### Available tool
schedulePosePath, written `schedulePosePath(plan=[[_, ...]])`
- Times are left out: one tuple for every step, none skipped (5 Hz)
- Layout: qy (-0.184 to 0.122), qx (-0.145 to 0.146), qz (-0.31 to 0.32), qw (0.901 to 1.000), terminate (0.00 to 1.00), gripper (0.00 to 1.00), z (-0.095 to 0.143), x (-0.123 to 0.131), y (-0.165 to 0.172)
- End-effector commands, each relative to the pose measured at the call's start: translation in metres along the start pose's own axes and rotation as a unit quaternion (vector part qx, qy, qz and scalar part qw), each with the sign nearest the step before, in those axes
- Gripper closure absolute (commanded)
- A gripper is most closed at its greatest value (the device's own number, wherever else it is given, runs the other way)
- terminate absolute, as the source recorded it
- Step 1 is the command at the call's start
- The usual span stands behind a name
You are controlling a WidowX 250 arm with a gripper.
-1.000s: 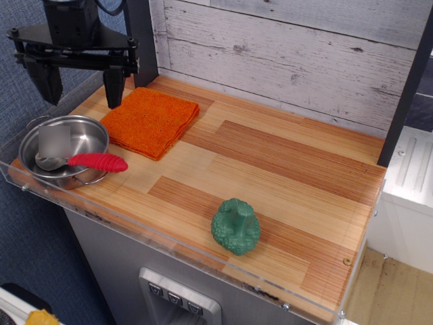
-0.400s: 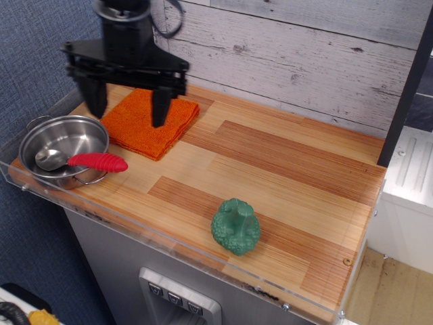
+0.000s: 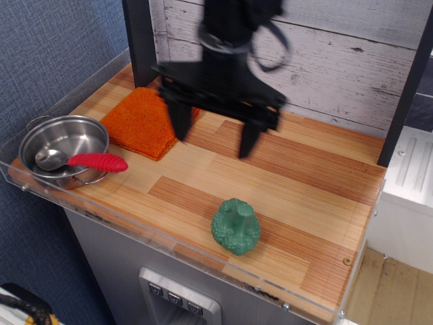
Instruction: Moving the green colour cap near the orange colour cloth.
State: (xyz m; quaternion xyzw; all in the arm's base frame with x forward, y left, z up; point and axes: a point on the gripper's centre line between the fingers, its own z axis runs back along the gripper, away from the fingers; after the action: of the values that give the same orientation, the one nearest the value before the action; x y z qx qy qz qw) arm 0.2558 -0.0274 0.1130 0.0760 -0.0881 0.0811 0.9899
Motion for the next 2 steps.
schedulePosePath(plan=[[0.008, -0.010, -0.014, 0.9998, 0.00, 0.00, -0.008, -0.017, -0.019], [0.004, -0.030, -0.022, 0.9993, 0.00, 0.00, -0.019, -0.021, -0.025]])
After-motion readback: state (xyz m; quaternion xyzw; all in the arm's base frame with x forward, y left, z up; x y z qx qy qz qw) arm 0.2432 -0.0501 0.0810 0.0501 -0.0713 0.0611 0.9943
